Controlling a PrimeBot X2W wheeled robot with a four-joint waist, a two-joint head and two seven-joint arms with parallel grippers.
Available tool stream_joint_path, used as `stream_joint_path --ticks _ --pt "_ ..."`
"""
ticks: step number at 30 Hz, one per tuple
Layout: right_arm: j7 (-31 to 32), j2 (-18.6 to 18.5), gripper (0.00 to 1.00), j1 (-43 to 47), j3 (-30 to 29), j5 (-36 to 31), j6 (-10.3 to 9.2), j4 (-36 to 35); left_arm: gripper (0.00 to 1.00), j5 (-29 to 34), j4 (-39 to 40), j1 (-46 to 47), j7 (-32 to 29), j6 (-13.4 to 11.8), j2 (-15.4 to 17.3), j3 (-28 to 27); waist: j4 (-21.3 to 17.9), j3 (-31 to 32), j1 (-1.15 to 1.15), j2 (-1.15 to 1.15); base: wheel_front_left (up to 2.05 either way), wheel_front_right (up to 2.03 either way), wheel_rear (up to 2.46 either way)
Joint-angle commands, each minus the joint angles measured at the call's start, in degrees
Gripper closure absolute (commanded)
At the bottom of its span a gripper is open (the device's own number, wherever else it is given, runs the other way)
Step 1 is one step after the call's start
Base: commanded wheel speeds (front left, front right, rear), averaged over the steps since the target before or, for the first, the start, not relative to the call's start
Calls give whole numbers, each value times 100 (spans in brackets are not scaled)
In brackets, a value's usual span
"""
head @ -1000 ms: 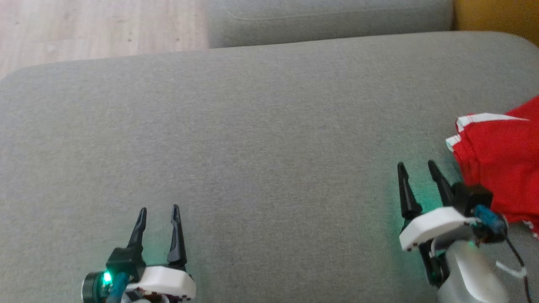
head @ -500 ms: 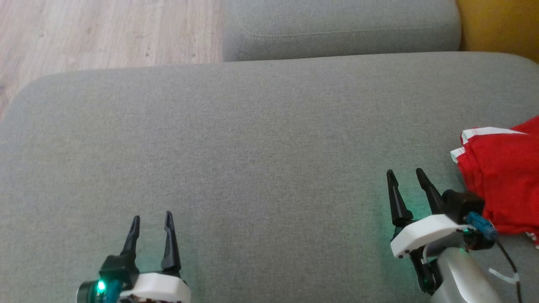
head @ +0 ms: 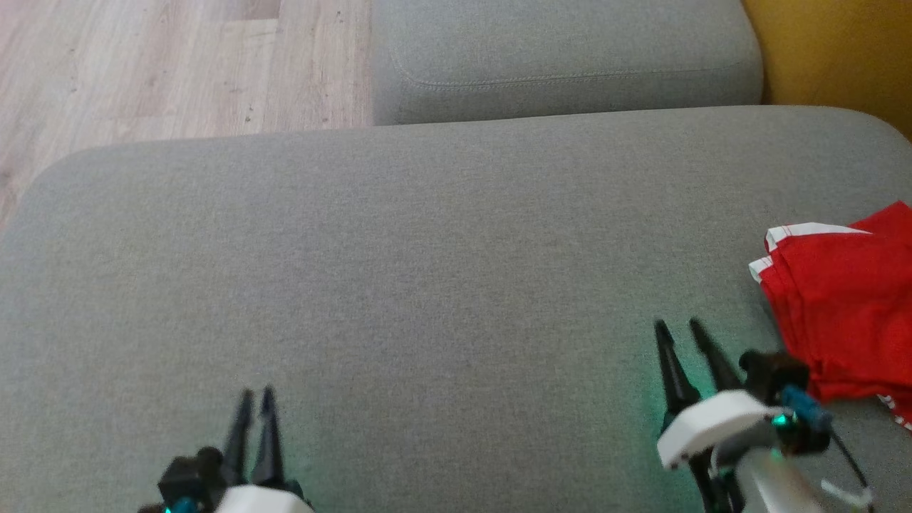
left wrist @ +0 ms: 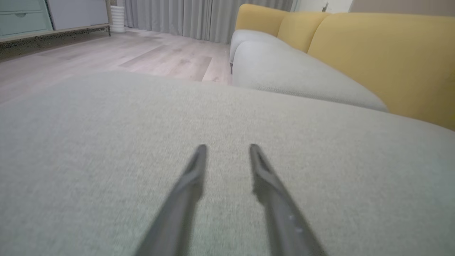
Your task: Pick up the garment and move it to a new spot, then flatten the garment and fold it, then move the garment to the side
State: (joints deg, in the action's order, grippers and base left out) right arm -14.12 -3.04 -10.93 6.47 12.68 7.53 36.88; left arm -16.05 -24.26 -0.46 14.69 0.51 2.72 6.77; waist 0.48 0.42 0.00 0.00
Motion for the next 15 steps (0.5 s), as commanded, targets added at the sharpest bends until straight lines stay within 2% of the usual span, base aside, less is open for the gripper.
stream_joint_path --ticks 1,4,15 --pt "3 3 100 7 -3 5 0 22 100 -5 -23 -3 -4 2 -2 0 0 0 0 0 0 0 0" --pt "7 15 100 228 0 12 0 267 100 -13 -283 -116 -6 2 -4 44 -2 2 0 0 0 0 0" --pt "211 15 100 247 -131 771 0 28 100 -742 -167 -35 -213 69 -2 -92 -6 -3 0 0 0 0 0"
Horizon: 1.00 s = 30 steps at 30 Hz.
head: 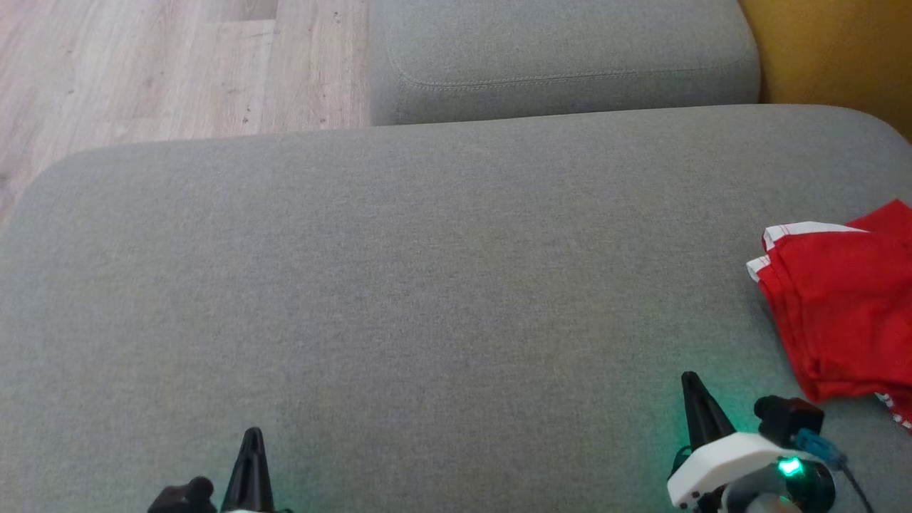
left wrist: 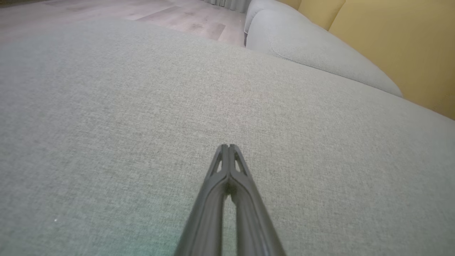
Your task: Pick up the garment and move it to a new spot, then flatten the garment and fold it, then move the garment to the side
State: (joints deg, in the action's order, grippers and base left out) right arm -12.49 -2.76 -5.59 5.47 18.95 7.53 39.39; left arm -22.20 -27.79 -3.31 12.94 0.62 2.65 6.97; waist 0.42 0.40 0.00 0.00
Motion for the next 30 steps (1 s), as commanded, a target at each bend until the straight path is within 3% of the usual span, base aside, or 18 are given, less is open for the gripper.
stream_joint_path --ticks 1,30 --pt "62 -12 100 -284 -40 209 0 -245 100 -188 197 254 -54 64 4 -122 0 -2 0 0 0 0 0" --pt "534 -12 100 -222 -337 2052 -1 -844 100 -1953 506 431 -539 225 9 -436 -11 -17 0 0 0 0 0"
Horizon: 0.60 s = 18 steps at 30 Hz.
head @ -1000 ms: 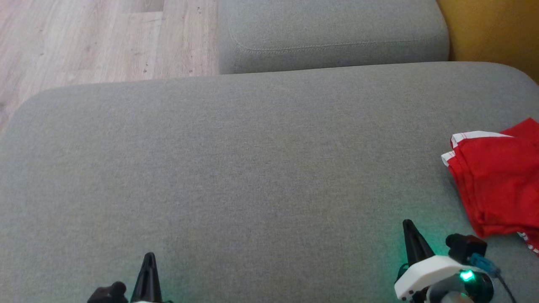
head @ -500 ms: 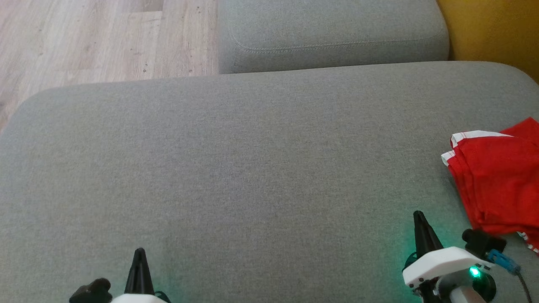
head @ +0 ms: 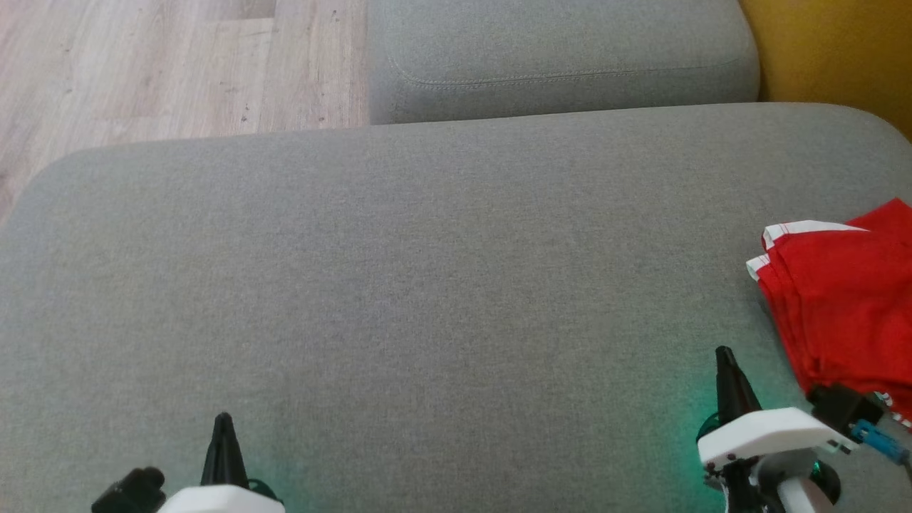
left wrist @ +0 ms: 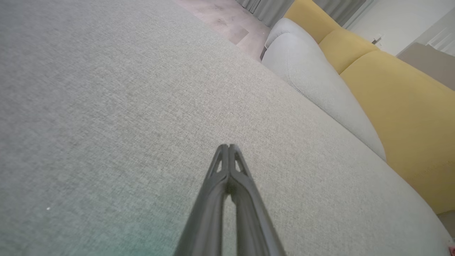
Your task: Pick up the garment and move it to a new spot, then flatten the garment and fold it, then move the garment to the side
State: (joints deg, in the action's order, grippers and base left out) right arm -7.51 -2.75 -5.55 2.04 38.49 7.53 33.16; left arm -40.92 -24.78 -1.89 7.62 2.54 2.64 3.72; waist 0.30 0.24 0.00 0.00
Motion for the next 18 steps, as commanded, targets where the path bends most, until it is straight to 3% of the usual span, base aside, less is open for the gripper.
stream_joint_path --ticks 1,18 --pt "53 -13 100 -224 -4 161 -1 -241 100 -142 215 296 -24 38 10 -122 0 -1 0 0 0 0 0" --pt "333 -13 100 -190 -181 1243 -2 -589 100 -1177 393 402 -312 133 13 -309 -7 -9 0 0 0 0 0"
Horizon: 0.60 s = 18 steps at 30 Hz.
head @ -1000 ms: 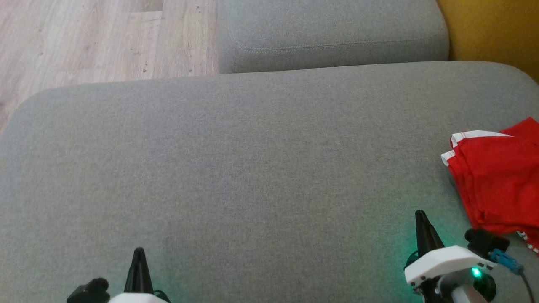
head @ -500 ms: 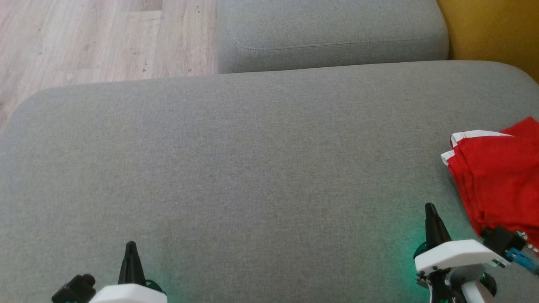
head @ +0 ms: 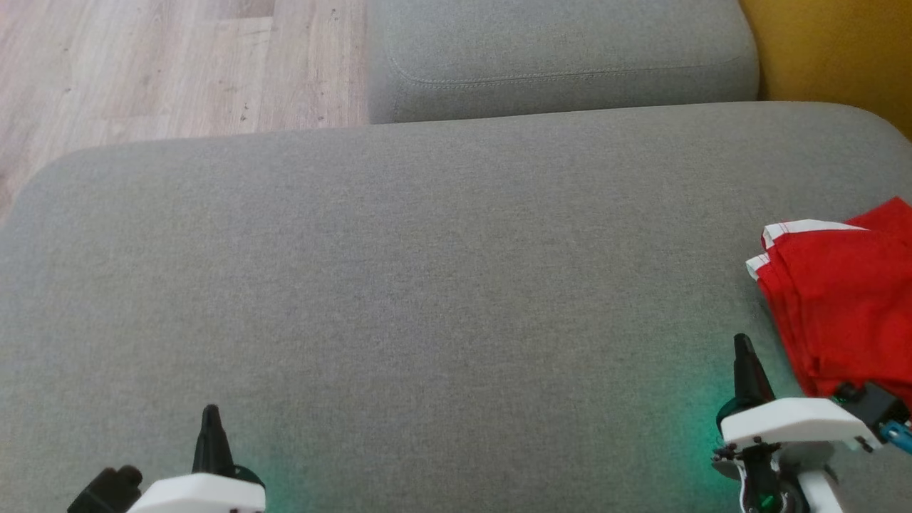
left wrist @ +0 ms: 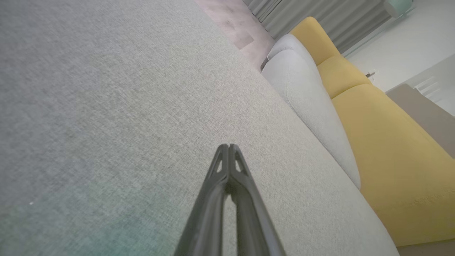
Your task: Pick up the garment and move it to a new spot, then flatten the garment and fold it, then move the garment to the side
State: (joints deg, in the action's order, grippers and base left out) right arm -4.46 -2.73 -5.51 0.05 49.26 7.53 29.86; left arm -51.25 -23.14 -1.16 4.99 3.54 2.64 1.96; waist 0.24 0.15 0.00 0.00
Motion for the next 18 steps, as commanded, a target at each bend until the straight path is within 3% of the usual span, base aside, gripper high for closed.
stream_joint_path --ticks 1,18 --pt "44 -15 100 -193 7 229 -2 -278 100 -205 240 335 -66 39 13 -144 -1 -1 0 0 0 0 0" --pt "307 -15 100 -161 -159 1245 -3 -605 100 -1178 407 436 -337 128 16 -320 -7 -9 0 0 0 0 0"
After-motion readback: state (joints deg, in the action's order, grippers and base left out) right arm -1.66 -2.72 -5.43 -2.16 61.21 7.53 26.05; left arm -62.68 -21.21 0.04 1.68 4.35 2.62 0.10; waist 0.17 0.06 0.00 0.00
